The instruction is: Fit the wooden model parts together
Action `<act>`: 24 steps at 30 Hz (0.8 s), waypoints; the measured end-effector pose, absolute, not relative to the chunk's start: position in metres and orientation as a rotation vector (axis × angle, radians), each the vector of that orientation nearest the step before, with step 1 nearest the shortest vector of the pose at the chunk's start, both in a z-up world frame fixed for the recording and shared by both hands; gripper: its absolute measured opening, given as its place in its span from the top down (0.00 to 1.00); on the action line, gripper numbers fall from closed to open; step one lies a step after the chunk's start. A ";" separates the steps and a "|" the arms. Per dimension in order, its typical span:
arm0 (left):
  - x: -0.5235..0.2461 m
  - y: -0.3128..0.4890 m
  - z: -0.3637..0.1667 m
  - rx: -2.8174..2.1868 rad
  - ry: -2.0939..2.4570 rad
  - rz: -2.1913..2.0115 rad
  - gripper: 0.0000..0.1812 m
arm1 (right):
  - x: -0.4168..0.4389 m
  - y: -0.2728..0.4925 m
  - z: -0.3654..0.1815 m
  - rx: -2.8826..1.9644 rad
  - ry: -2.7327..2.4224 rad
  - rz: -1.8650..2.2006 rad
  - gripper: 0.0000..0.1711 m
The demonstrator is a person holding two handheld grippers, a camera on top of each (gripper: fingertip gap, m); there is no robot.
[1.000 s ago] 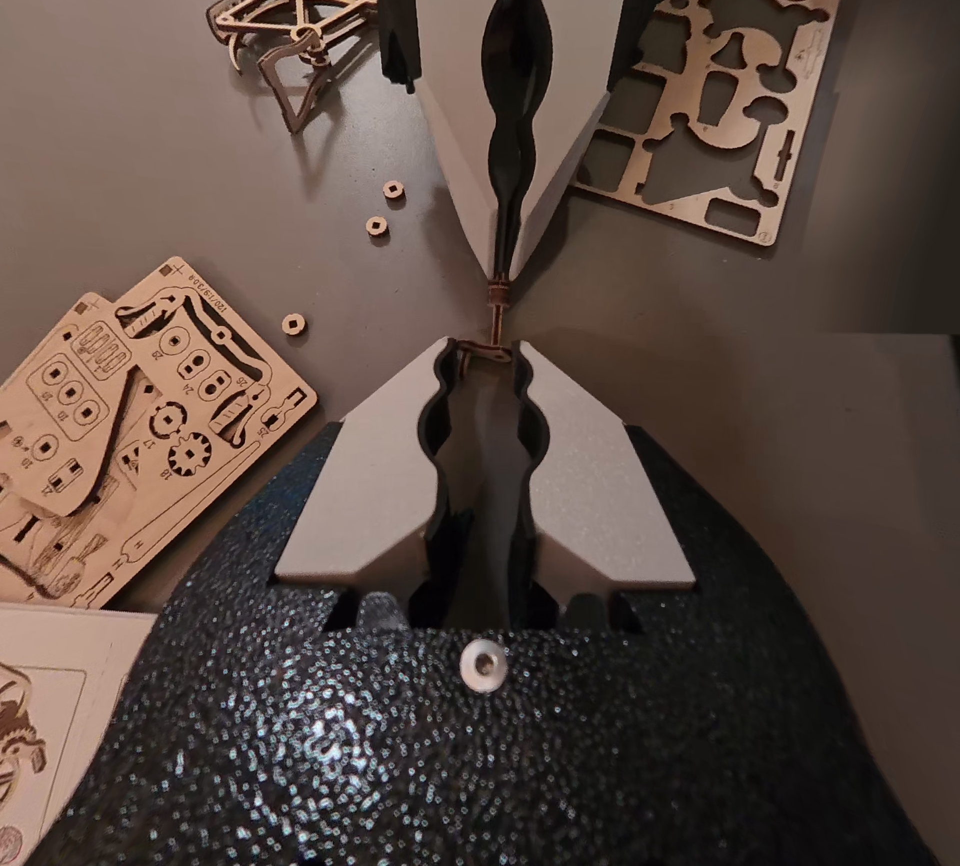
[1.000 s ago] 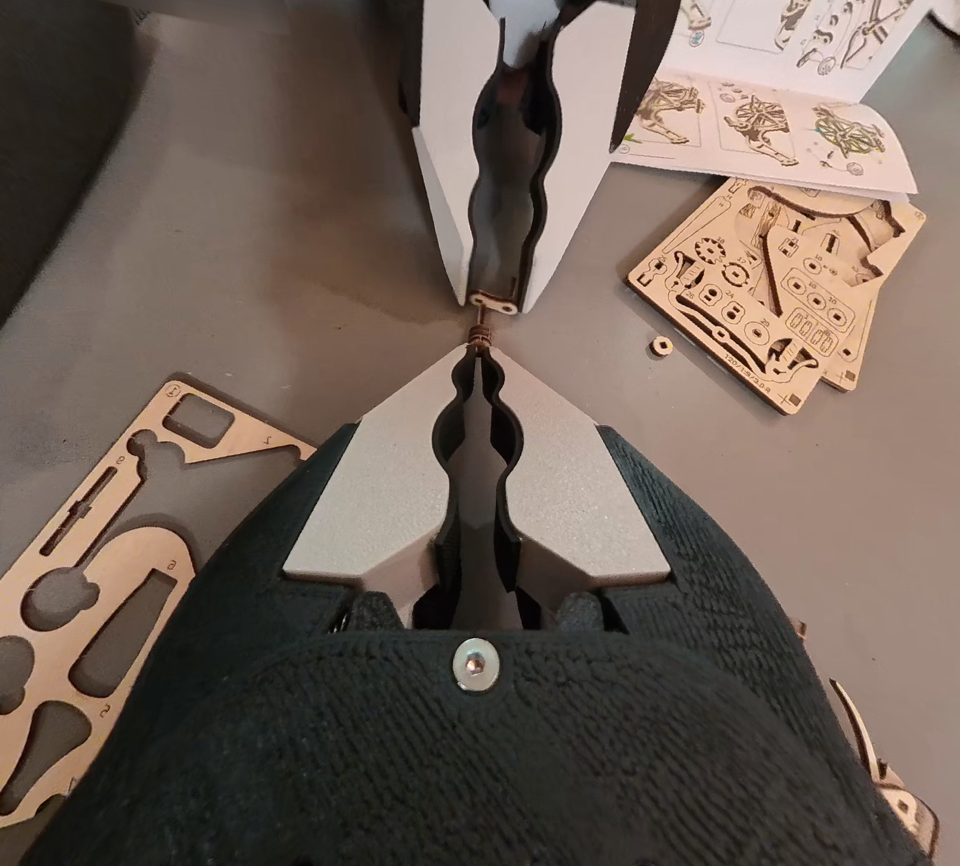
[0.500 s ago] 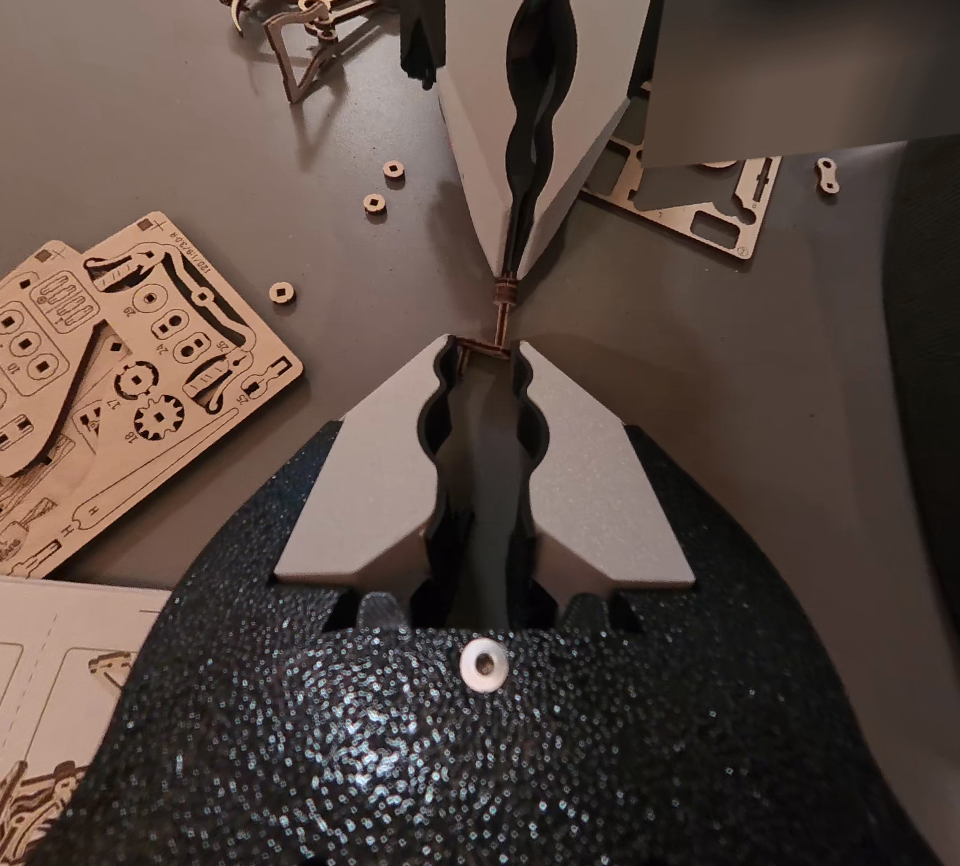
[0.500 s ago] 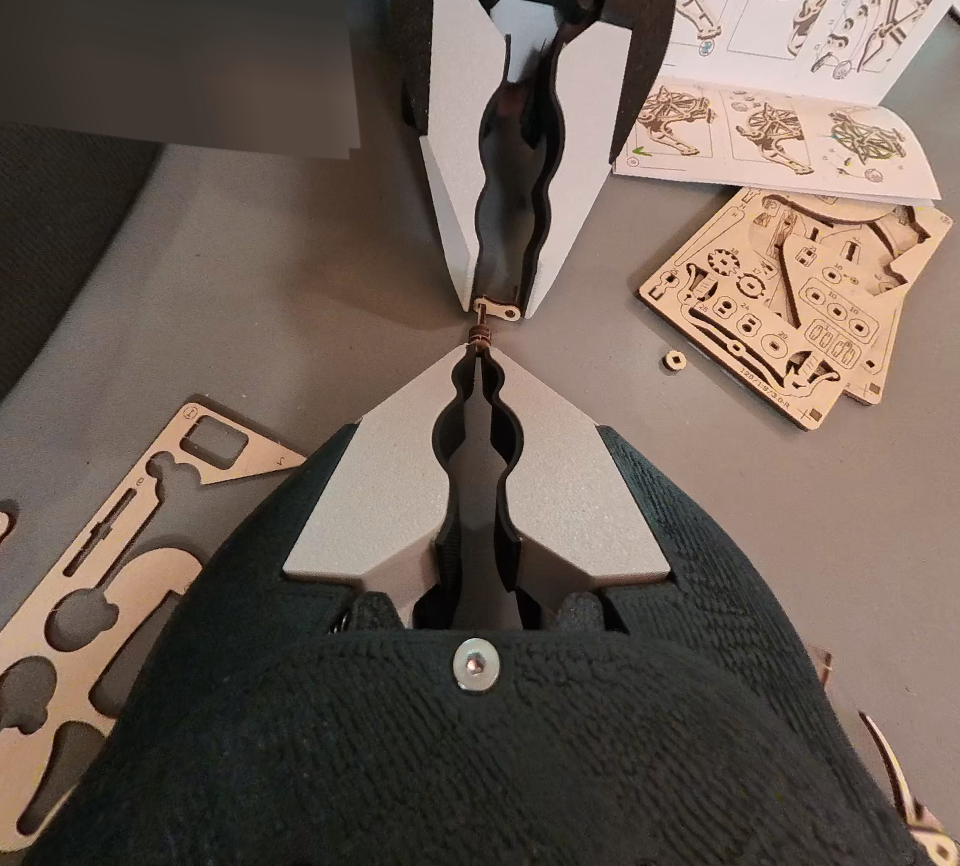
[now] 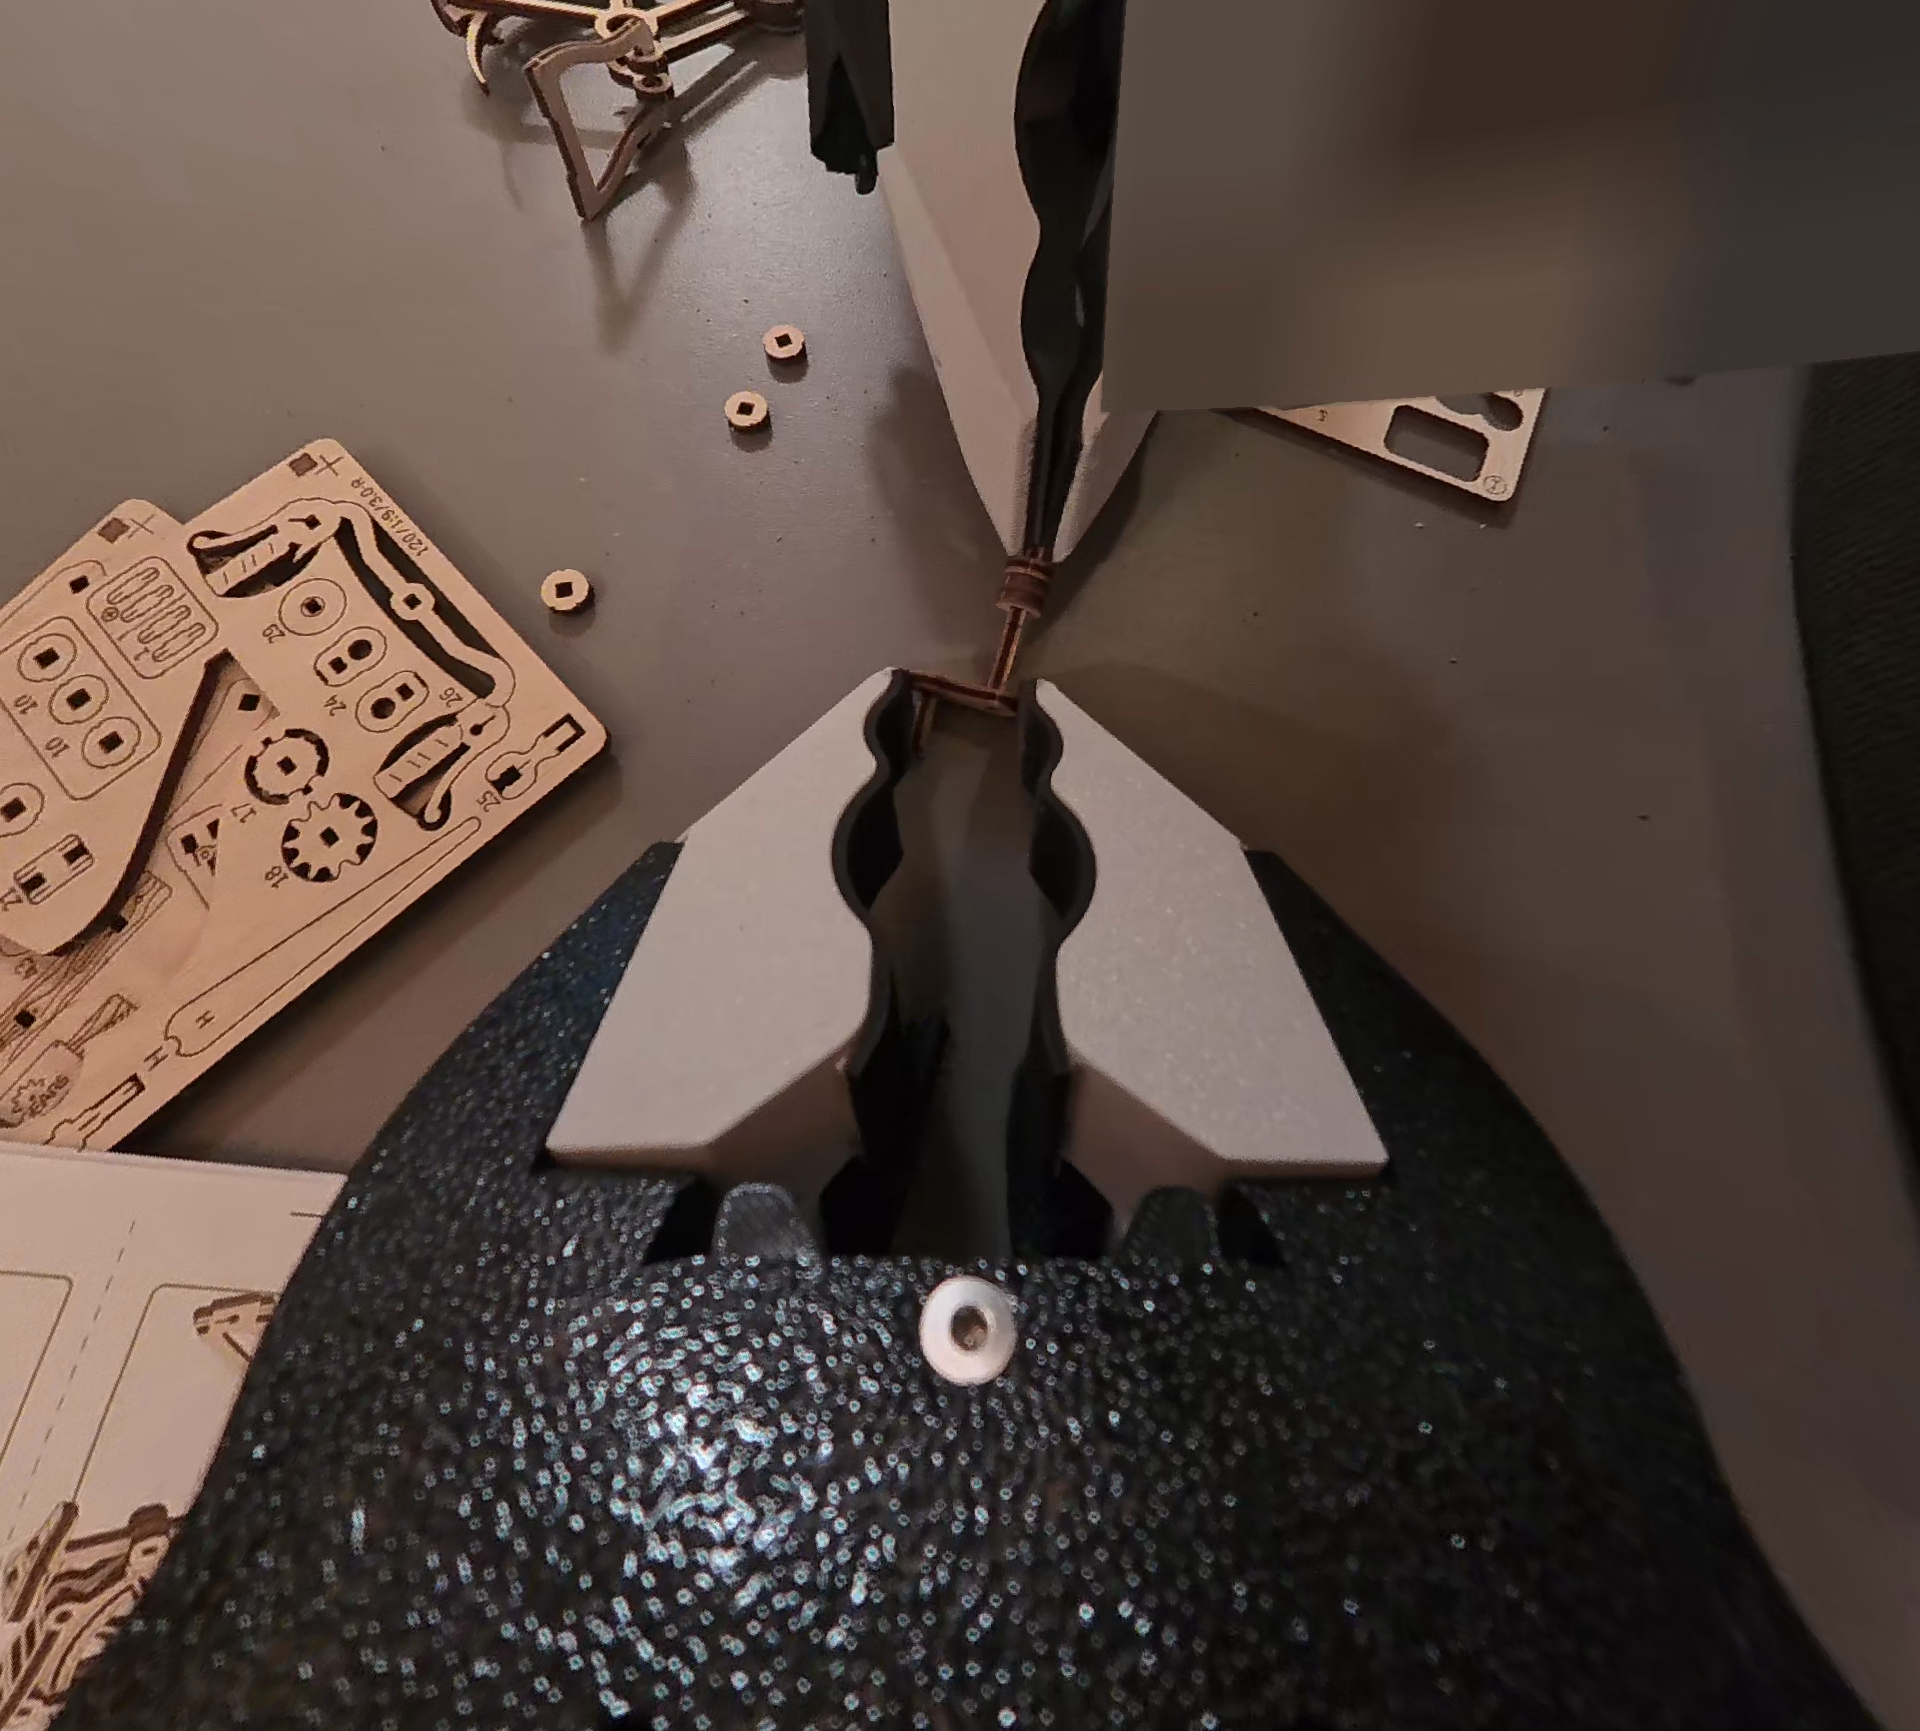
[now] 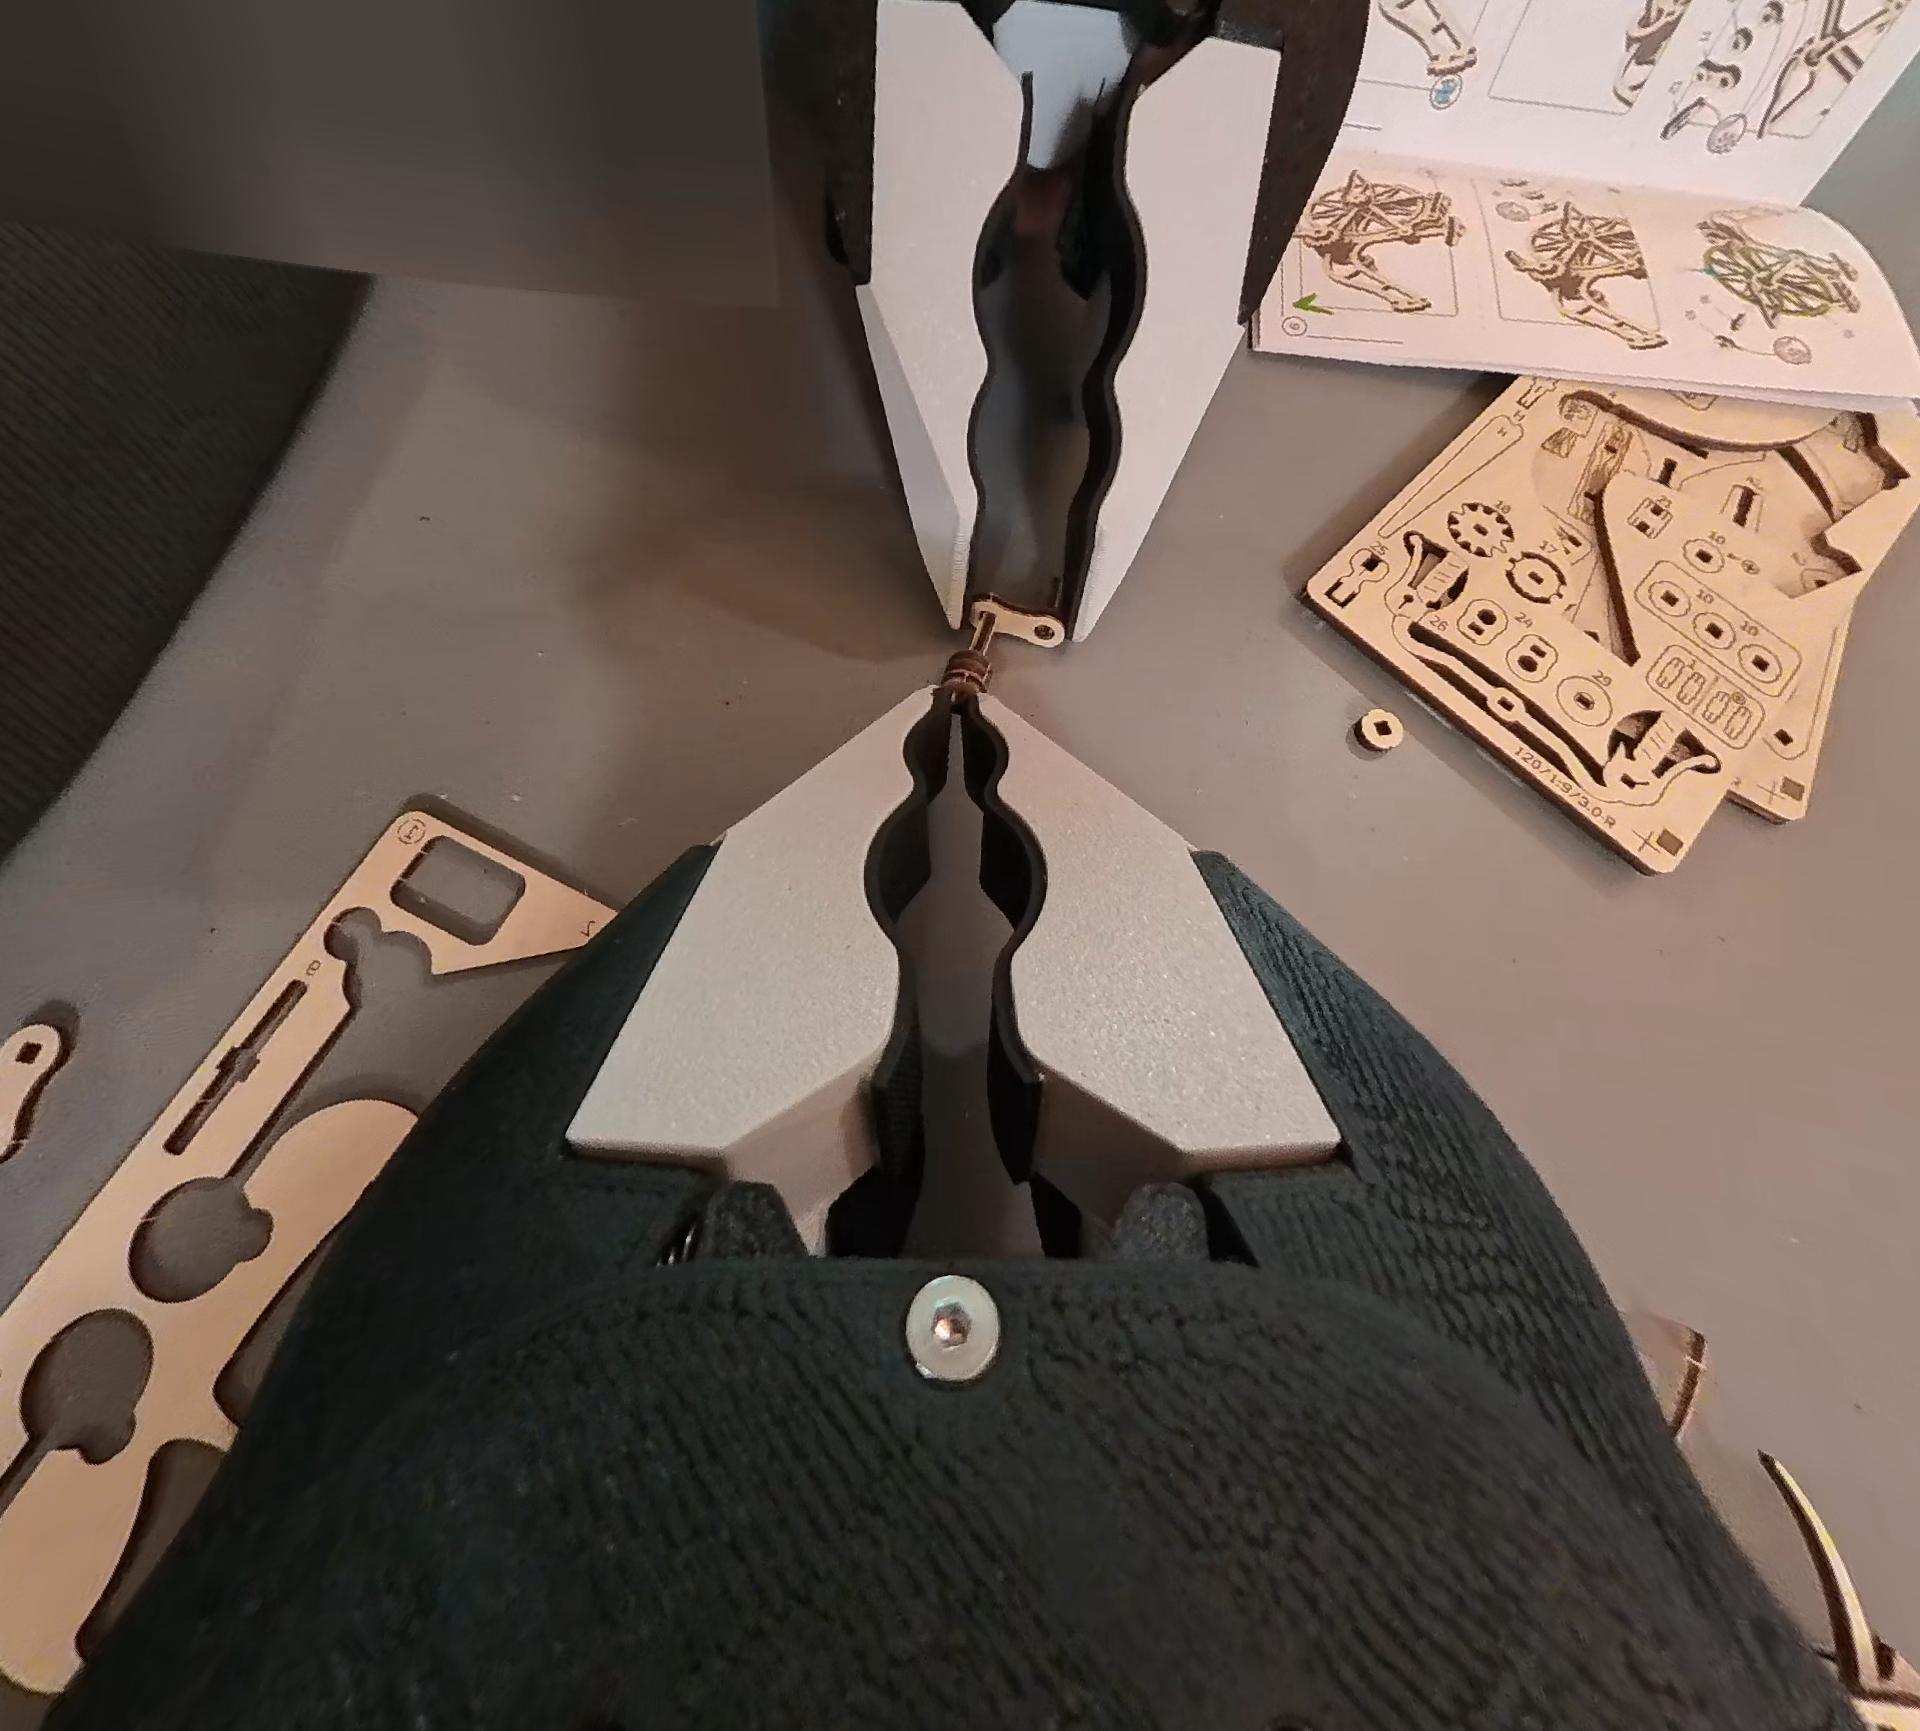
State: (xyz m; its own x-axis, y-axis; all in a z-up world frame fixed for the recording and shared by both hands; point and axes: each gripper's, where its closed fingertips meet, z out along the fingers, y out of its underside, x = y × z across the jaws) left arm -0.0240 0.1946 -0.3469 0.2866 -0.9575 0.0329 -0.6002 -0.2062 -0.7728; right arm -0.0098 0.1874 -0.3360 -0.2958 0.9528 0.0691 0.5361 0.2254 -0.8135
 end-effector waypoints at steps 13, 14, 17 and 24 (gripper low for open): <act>-0.025 0.194 -0.347 -1.911 1.393 -0.709 0.89 | -0.010 0.187 -0.339 -1.367 -1.938 0.896 1.00; -0.025 0.194 -0.347 -1.912 1.394 -0.712 0.90 | -0.010 0.188 -0.340 -1.377 -1.932 0.887 1.00; -0.025 0.194 -0.347 -1.920 1.391 -0.720 0.90 | -0.011 0.191 -0.342 -1.393 -1.929 0.856 1.00; -0.025 0.195 -0.347 -1.921 1.382 -0.711 0.90 | -0.010 0.188 -0.341 -1.381 -1.939 0.873 1.00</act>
State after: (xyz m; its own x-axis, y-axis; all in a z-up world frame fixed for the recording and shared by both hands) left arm -0.0255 0.1947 -0.3470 0.2941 -0.9544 0.0513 -0.5967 -0.2253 -0.7702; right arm -0.0101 0.1881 -0.3413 -0.2814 0.9550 0.0937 0.5629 0.2434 -0.7899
